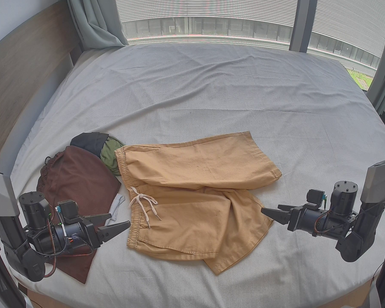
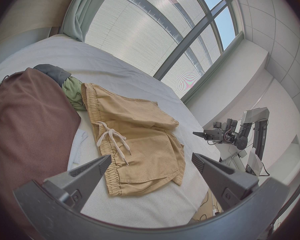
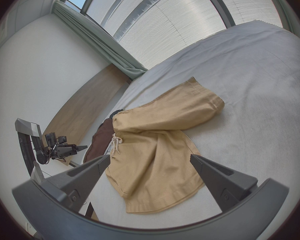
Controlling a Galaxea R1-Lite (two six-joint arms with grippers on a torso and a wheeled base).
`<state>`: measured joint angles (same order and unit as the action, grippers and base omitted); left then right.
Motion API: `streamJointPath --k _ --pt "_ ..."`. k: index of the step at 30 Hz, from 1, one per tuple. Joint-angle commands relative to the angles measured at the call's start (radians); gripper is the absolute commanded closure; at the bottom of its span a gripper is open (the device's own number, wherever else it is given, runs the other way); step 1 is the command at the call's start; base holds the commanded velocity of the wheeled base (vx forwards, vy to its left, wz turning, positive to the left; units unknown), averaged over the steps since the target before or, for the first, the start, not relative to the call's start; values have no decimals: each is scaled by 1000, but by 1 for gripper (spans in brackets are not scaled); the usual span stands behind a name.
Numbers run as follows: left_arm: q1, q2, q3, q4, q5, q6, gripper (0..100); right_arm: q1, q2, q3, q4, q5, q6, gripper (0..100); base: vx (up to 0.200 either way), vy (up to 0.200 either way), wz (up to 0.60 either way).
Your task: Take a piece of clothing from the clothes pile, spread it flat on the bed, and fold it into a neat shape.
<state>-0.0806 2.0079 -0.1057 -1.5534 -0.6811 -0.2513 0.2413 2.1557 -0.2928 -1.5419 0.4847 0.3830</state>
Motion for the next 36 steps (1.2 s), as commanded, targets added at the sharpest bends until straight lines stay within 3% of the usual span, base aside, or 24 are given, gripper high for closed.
streamJointPath --k 1,5,19,30,31,36 --pt "1 9 0 -1 0 0 0 -28 84 7 0 2 -35 0 0 0 0" --pt "1 6 0 -1 0 0 0 -62 144 -5 0 -1 -92 0 0 0 0" --pt "1 2 0 -1 0 0 0 -63 223 -52 -1 -8 -82 0 0 0 0" --pt "1 2 1 -1 0 0 0 -53 277 -108 -1 -8 17 0 0 0 0" --pt "1 2 1 -1 0 0 0 -53 279 -108 -1 -8 17 100 0 0 0" --pt "-1 0 1 -1 0 0 0 -51 282 -112 -1 -8 19 100 0 0 0"
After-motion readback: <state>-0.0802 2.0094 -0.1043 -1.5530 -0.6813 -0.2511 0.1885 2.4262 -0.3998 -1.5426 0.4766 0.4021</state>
